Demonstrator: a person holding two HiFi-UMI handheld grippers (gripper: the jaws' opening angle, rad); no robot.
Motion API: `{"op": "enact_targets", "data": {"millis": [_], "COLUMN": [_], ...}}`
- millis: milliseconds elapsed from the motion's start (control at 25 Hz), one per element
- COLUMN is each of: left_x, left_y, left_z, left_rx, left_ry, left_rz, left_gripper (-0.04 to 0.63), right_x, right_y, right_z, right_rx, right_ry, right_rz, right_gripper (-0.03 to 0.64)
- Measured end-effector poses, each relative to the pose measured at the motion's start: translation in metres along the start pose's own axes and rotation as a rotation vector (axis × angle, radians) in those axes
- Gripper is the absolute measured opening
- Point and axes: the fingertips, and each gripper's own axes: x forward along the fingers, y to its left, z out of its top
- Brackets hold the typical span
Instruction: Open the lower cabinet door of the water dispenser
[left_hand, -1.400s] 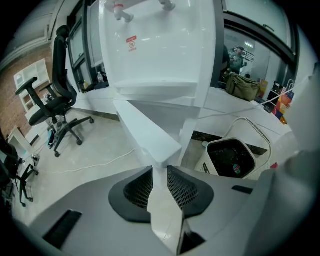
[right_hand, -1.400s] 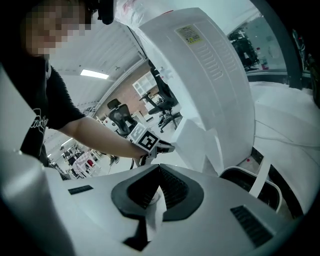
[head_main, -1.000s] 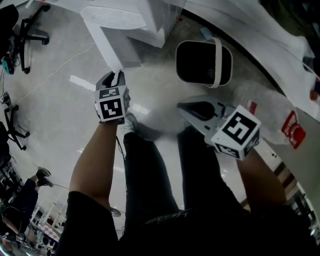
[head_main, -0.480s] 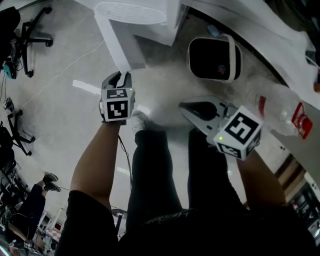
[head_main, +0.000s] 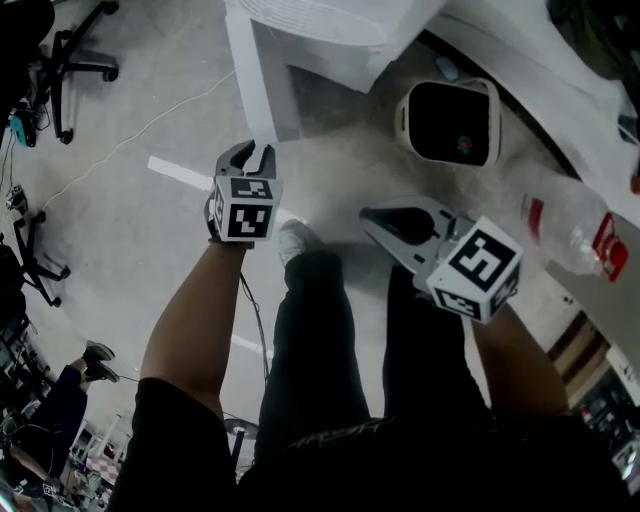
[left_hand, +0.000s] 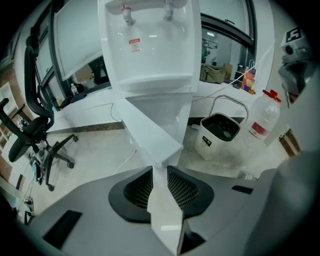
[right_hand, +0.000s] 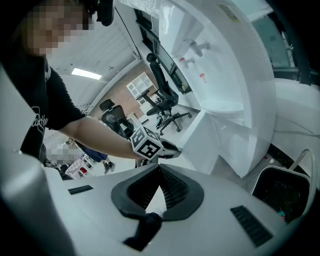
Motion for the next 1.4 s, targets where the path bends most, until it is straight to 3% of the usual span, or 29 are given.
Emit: {"op": "enact_targets", "data": {"millis": [640,1400], "left_x": [-0.004,-0.006], "left_y": [0.036,0.09], "left_z": [-0.018,-0.037], "left_rx": [0.106,0.226], "left_ry": [-0.026,-0.015], "left_rz": [-0.07,-0.132], "left_gripper": [0.089,0.091], "right_x": [0.058,0.118], "right_y": [0.027,0.037], "right_z": [0.007,0.045], "right_rx": [0.022,0.035], "right_ry": [0.022,-0.003], "right_rz": [-0.004,-0.02], "right_gripper": [0.012,0.012]}}
